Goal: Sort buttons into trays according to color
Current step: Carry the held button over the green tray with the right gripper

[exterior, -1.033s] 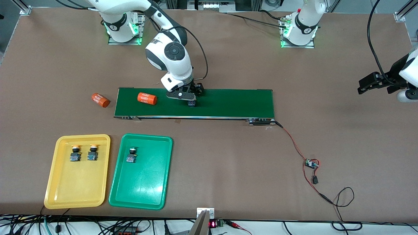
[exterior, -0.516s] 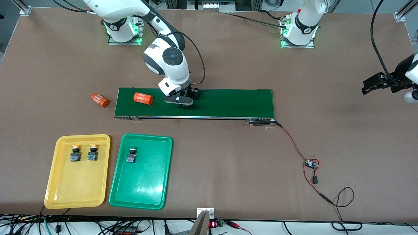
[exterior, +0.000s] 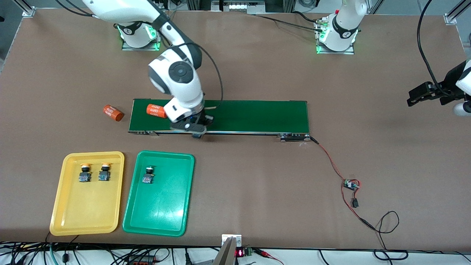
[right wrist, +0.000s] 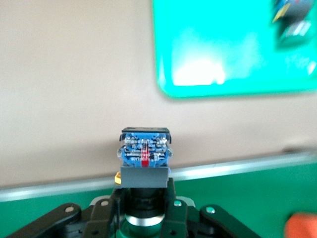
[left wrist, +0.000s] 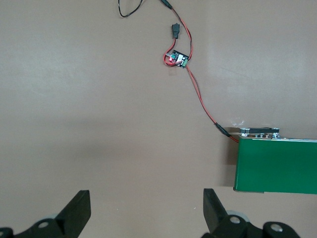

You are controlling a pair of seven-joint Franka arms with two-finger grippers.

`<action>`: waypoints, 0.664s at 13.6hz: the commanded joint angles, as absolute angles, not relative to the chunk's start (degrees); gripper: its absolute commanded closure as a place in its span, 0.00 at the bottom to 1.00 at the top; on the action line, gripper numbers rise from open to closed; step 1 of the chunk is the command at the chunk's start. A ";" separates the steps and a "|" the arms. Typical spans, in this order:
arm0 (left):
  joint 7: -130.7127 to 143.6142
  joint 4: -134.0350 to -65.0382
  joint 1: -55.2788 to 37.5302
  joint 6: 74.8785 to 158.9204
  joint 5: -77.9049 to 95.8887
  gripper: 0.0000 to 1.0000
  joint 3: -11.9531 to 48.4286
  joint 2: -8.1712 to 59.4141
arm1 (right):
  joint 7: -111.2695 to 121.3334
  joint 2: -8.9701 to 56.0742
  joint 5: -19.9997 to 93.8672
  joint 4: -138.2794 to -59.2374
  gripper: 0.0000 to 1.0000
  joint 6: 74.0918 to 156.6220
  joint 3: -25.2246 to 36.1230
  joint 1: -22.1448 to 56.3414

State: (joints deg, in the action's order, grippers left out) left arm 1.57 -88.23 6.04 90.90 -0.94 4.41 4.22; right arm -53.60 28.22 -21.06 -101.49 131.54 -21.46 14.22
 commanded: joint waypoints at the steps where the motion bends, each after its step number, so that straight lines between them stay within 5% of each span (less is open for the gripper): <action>1: 0.79 -89.03 6.15 90.96 -0.44 0.00 4.92 2.99 | -44.94 32.42 -21.27 -94.33 0.85 130.34 -16.63 14.32; 9: 0.79 -89.03 6.15 90.70 -0.44 0.00 6.33 2.90 | -39.29 45.43 -21.80 -81.74 0.85 137.53 -9.59 14.50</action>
State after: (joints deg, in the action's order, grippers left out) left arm 1.57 -88.23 5.58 90.91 -0.94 6.19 4.14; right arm -39.79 42.07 -21.07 -85.05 135.59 -10.92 13.89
